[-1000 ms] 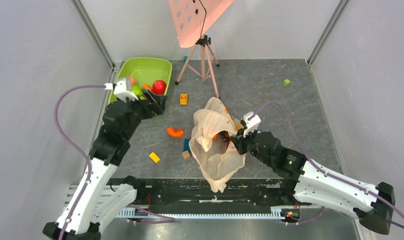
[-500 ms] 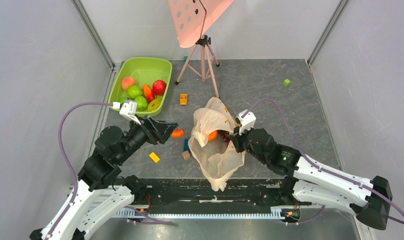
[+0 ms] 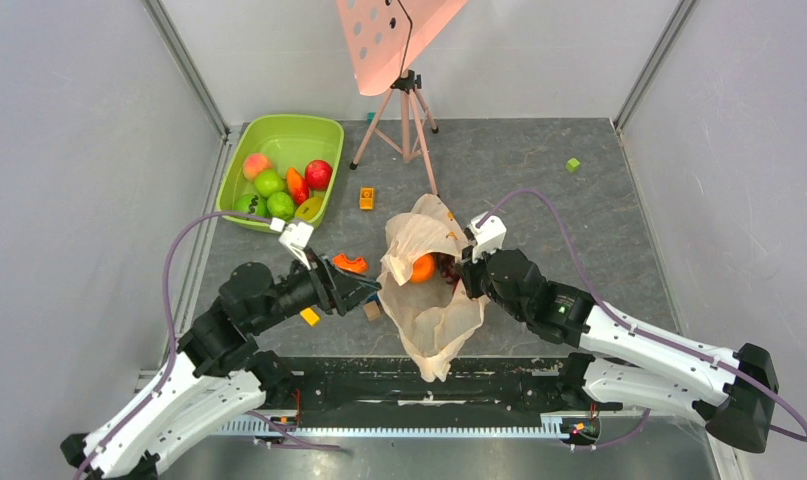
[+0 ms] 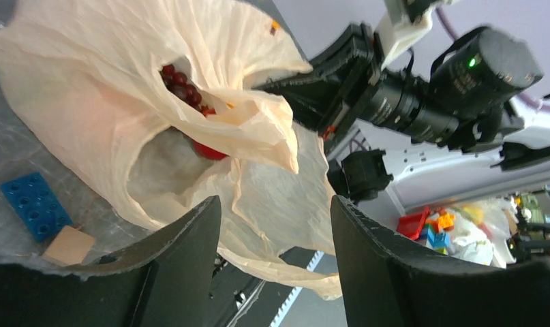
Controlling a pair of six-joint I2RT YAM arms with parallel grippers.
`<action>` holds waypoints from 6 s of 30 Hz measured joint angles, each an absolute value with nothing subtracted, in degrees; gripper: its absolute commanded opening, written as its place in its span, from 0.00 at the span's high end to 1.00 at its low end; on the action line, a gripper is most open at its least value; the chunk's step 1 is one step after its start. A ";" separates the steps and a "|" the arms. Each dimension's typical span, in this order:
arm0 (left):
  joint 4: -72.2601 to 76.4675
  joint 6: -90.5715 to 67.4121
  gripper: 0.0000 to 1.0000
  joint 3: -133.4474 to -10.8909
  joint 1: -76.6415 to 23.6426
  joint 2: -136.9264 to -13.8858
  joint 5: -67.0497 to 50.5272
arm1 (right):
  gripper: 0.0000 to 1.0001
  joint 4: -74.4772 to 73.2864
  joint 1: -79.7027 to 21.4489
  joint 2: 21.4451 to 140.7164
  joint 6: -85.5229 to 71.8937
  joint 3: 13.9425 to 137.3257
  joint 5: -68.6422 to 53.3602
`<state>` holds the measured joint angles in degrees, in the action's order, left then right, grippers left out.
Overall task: Take the fake fruits out of the plastic bag
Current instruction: Take out the fake fruit from the plastic bag, then place the fake fruit in the bin.
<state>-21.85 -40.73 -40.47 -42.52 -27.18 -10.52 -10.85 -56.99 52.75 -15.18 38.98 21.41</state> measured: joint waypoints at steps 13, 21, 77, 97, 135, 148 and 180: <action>-7.92 -40.93 0.38 -32.27 -67.79 -36.25 7.03 | 0.96 -10.87 -56.45 53.34 -15.29 39.27 21.41; 2.24 -38.30 0.26 -32.47 -69.58 -49.01 13.52 | 0.97 -10.26 -56.45 51.83 -14.72 38.74 20.16; 6.52 -27.75 0.00 -47.05 -49.95 -92.99 20.34 | 0.98 5.58 -57.82 43.11 -13.47 21.61 11.09; 11.46 -28.75 0.28 -47.42 -47.31 -97.06 14.96 | 0.98 5.56 -57.91 43.07 -13.47 21.61 10.35; -16.29 -23.31 0.26 -44.66 -47.20 -62.26 -19.70 | 0.96 4.54 -57.98 42.44 -13.91 25.89 21.06; -25.67 -21.82 0.26 -61.52 -41.78 -55.59 -19.81 | 0.95 2.37 -58.02 43.86 -14.13 26.13 21.26; -16.56 -31.33 0.28 -72.58 -1.04 -87.02 -13.61 | 0.93 -0.10 -58.02 39.90 -15.44 26.13 20.21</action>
<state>-16.56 -31.33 -72.58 -1.04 -87.02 -13.61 -0.10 -58.02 39.90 -15.44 26.13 20.21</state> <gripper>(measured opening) 0.854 0.062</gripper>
